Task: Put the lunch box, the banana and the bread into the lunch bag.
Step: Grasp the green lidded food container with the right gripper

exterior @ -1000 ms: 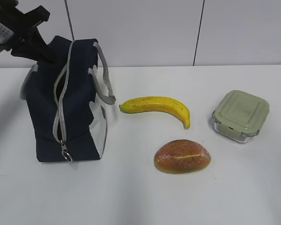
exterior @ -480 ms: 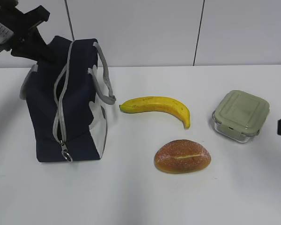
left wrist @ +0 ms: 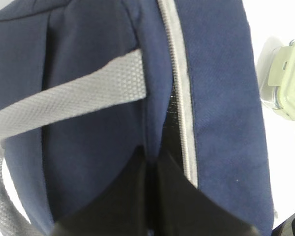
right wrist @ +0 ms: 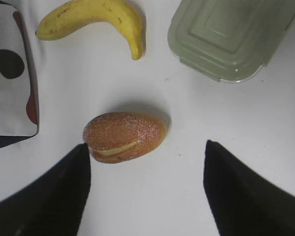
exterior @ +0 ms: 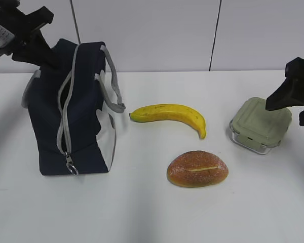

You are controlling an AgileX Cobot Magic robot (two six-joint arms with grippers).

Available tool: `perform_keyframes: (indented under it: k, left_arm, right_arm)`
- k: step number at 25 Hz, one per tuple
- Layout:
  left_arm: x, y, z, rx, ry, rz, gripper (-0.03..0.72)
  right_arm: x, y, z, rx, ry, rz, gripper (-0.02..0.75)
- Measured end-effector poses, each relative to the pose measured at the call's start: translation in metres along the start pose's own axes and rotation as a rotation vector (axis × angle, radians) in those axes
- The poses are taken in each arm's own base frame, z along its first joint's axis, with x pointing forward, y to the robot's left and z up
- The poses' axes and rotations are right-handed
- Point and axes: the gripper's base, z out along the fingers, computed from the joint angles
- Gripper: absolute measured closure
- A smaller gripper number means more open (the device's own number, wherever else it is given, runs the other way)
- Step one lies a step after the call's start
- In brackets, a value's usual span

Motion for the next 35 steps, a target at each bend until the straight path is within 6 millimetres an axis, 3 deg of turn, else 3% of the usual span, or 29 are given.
perform_keyframes:
  k: [7,11,17,27,35]
  left_arm:
    - [0.000,0.000,0.000,0.000,0.001,0.000,0.688]
    - [0.000,0.000,0.000,0.000,0.001,0.001,0.688]
    - [0.000,0.000,0.000,0.000,0.001,0.001,0.688]
    - [0.000,0.000,0.000,0.002,0.004,0.017,0.688]
    - [0.001,0.000,0.001,0.003,0.012,0.018,0.688]
  right_arm:
    - [-0.021,-0.050,0.016,-0.078,-0.003,0.140,0.208]
    - [-0.027,-0.081,0.021,-0.139,-0.016,0.188,0.208]
    - [-0.033,-0.116,0.042,-0.226,-0.036,0.225,0.208]
    - [-0.025,-0.150,0.115,-0.337,0.014,0.305,0.206]
    - [-0.021,-0.166,0.150,-0.388,-0.054,0.344,0.206]
